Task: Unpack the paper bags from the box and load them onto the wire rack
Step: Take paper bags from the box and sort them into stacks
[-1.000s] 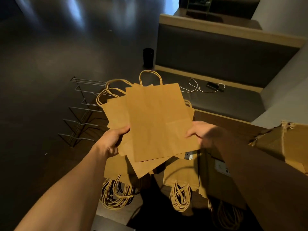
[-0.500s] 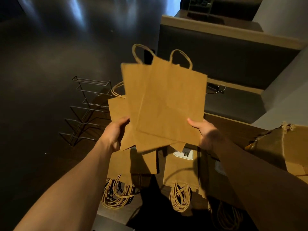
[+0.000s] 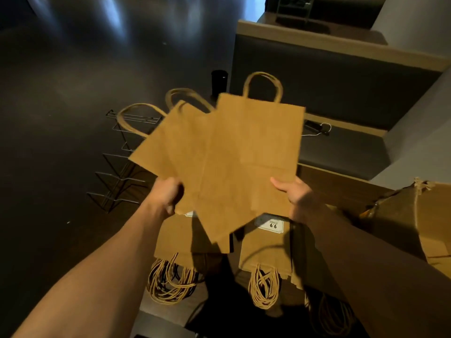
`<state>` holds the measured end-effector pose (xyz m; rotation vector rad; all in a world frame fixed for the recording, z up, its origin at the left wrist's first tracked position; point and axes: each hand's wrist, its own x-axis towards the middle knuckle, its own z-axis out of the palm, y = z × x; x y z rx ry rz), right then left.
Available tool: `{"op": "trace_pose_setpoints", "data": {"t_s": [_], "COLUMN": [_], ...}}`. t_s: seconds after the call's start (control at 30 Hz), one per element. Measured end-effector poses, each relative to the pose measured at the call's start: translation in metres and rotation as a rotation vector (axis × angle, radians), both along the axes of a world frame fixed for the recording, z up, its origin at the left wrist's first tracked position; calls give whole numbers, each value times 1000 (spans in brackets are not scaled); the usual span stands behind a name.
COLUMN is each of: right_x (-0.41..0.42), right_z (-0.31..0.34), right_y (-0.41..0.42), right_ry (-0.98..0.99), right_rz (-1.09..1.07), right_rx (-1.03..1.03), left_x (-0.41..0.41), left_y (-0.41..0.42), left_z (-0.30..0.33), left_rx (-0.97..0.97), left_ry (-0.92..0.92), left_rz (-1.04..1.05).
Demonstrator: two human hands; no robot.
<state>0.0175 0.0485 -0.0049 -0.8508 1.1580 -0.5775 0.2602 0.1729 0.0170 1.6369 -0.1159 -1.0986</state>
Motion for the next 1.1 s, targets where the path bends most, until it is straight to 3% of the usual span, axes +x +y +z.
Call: {"op": "trace_pose_setpoints", "data": {"t_s": [0.1,0.4,0.5,0.57,0.73,1.0,1.1], "right_x": [-1,43,52,55,60,70,67], "right_z": [1,23,13,11,7,-3,-10], "right_y": [-8,-14,-20,-13,-3,5,3], "right_ry": [-30,-75,16,50,-162,-127,-50], "right_rz": [-65,166,172,106,8,-17,-133], "right_rx": [69,-73,-276,-342,-147,-137,-66], "left_x": [15,35,52,56,50,42,42], "left_y": [1,20,19,16,26,18,16], "left_z": [-1,-20,-36,-39,-28,-47,-49], "left_rx": [-84,-113,-155,-77,-145,-216,-205], "left_ry": [41,71,87,112,266,188,206], "left_rz": [52,99,177,180,79,88,98]}}
